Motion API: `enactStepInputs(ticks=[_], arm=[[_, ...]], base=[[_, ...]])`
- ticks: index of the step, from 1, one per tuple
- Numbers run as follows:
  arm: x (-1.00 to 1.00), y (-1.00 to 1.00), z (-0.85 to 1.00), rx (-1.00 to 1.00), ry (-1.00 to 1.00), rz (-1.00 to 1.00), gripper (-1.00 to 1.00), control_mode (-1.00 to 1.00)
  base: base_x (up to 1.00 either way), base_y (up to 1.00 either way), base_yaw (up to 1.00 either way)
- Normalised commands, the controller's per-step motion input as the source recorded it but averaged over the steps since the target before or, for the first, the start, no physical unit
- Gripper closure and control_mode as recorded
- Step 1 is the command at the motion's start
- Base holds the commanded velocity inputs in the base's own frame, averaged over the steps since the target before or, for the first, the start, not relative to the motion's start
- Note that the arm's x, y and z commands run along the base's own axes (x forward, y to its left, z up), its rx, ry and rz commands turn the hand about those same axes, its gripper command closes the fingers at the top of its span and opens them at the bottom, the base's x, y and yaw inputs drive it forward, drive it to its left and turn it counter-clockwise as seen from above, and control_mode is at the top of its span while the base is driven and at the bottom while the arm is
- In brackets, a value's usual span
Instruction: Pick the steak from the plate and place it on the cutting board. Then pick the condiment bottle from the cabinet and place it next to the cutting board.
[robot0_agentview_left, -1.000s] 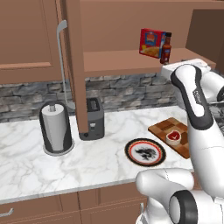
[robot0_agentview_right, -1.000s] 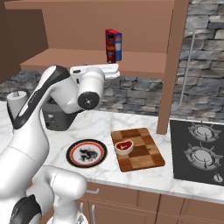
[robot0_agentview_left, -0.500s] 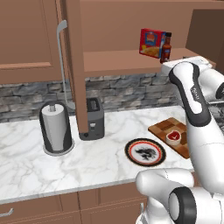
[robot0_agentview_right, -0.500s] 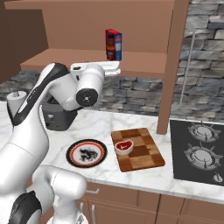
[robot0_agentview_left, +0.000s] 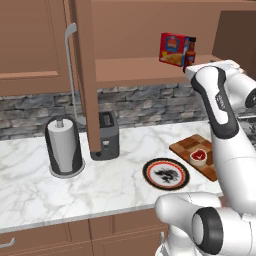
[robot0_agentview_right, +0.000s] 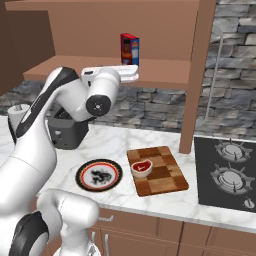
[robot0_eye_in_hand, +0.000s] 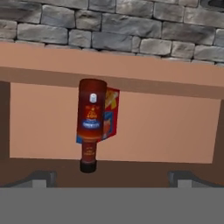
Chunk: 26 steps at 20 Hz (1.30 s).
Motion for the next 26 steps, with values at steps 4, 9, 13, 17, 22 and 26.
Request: enactStepInputs(ticks=[4,9,13,17,22,26], arm=[[0.09,0.00,0.12,0.00,0.00,-0.01,-1.00,-1.00],[0.10,0.00,0.08,0.00,0.00,0.00,-1.00,-1.00],[0.10,0.00,0.07,0.00,0.00,0.00,-1.00,-1.00],[0.06,0.00,0.07,0.00,0.00,0.00,-1.00,-1.00],[0.07,0.00,0.03,0.00,0.00,0.00,-1.00,-1.00],[0.06,0.00,0.03,0.02,0.00,0.00,-1.00,-1.00]], base=[[0.00,0.00,0.00],[0.00,0.00,0.00],[0.00,0.00,0.00],[0.00,0.00,0.00],[0.00,0.00,0.00],[0.00,0.00,0.00]])
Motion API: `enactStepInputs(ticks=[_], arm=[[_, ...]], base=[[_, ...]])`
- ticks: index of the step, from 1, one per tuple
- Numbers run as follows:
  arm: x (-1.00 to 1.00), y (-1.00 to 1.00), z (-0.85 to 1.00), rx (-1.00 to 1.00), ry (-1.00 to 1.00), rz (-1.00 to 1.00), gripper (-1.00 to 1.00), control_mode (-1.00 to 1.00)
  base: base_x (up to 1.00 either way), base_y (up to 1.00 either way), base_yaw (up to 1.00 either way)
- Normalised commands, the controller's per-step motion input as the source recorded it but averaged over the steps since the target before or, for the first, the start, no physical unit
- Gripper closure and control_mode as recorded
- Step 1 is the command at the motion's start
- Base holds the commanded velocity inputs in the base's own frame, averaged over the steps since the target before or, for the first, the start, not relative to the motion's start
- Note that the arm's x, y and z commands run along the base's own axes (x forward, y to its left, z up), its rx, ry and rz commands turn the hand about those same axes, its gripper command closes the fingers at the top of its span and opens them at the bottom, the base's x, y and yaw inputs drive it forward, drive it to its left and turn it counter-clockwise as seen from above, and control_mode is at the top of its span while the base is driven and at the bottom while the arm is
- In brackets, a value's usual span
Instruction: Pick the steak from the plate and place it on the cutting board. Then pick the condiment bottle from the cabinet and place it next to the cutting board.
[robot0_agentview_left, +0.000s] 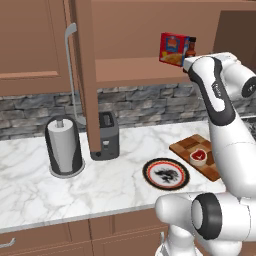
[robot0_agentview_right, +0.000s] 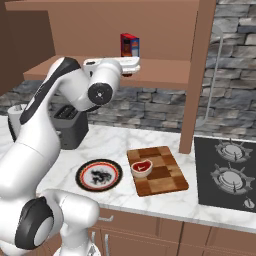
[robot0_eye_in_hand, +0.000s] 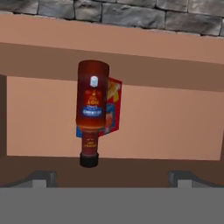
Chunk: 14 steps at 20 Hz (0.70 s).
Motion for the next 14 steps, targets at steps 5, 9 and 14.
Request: enactStepInputs(ticks=[5,9,14], arm=[[0.07,0.00,0.03,0.02,0.00,0.00,-1.00,-1.00],[0.11,-0.01,0.02,0.02,0.00,0.00,-1.00,-1.00],[0.13,-0.05,0.00,0.00,0.00,0.00,-1.00,-1.00]], base=[[0.00,0.00,0.00],[0.00,0.00,0.00],[0.00,0.00,0.00]])
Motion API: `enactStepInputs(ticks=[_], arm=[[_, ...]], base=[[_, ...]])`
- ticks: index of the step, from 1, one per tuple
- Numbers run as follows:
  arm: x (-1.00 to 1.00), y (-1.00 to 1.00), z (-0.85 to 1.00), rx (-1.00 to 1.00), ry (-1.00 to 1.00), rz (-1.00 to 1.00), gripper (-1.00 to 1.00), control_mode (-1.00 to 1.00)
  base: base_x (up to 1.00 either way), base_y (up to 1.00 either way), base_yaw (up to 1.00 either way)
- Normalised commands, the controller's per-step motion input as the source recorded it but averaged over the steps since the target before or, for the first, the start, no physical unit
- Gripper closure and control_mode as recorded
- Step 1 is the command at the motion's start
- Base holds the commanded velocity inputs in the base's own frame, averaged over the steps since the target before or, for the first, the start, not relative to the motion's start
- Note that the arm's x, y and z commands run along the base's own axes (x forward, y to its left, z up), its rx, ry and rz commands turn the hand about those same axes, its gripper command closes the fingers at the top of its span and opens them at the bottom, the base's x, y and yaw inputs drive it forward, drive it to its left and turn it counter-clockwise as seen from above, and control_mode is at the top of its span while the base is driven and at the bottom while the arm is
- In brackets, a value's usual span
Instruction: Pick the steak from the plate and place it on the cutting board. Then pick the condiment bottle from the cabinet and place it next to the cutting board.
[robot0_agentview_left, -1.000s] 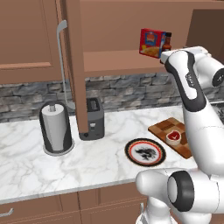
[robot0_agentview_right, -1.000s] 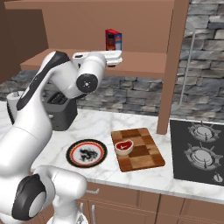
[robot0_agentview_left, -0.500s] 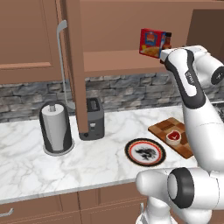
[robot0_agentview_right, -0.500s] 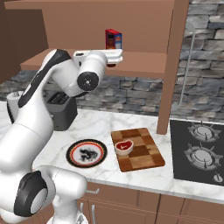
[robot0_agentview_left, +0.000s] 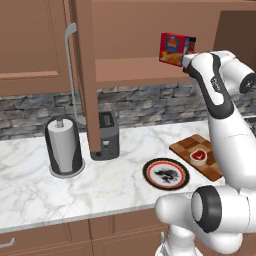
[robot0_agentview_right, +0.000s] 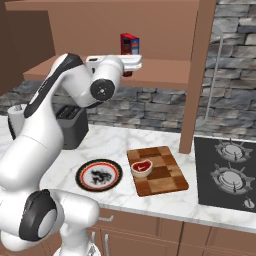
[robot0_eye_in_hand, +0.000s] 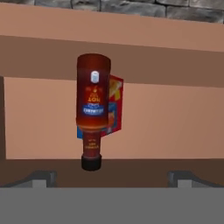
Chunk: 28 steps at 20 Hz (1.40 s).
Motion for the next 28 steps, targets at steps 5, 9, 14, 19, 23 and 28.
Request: enactStepInputs(ticks=[5,9,14,19,23,28], arm=[[0.10,-0.12,0.00,0.00,0.00,-0.01,-1.00,-1.00],[0.08,-0.10,0.00,0.00,0.00,-0.01,-1.00,-1.00],[0.05,-0.02,0.00,0.00,0.00,0.00,-1.00,-1.00],[0.02,0.00,0.00,0.00,0.00,0.00,-1.00,-1.00],[0.05,0.00,-0.02,0.00,0.00,0.00,-1.00,-1.00],[0.17,0.00,-0.04,0.00,0.00,-0.01,-1.00,-1.00]], base=[[0.00,0.00,0.00],[0.00,0.00,0.00],[0.00,0.00,0.00],[0.00,0.00,0.00],[0.00,0.00,0.00],[0.00,0.00,0.00]])
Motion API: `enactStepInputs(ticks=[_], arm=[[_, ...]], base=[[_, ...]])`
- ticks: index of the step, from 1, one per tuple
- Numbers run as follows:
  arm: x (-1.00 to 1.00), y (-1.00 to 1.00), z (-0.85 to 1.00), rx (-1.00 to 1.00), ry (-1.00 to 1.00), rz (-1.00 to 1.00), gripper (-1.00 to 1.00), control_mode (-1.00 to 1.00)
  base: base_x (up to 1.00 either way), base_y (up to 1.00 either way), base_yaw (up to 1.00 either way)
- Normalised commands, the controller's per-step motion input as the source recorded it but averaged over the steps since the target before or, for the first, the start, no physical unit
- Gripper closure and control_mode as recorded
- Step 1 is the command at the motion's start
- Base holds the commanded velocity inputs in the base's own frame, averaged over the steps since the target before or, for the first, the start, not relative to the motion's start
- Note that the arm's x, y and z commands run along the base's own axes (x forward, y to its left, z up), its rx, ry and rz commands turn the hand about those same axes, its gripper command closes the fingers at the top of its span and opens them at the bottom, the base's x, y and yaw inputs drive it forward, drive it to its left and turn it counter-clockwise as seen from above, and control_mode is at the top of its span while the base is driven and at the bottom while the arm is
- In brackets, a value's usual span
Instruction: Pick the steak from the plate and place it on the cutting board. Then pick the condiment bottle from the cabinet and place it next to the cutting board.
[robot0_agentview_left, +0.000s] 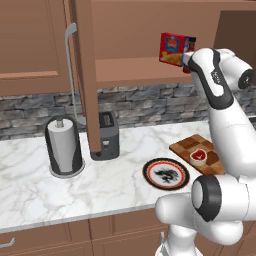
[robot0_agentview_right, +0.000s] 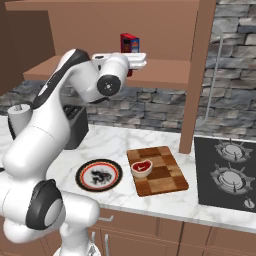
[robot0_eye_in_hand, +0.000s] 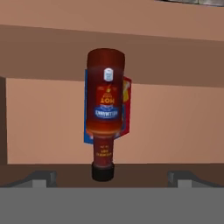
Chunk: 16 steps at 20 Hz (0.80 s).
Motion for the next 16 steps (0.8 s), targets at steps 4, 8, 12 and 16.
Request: enactStepInputs(ticks=[4,8,12,16], arm=[[0.25,0.00,-0.04,0.00,0.00,-0.02,-1.00,-1.00],[0.24,0.00,-0.03,0.00,0.00,-0.03,-1.00,-1.00],[0.21,0.00,-0.01,0.00,0.00,-0.03,-1.00,-1.00],[0.14,0.00,0.00,0.00,0.00,-0.03,-1.00,-1.00]], base=[[0.00,0.00,0.00],[0.00,0.00,0.00],[0.00,0.00,0.00],[0.00,0.00,0.00]])
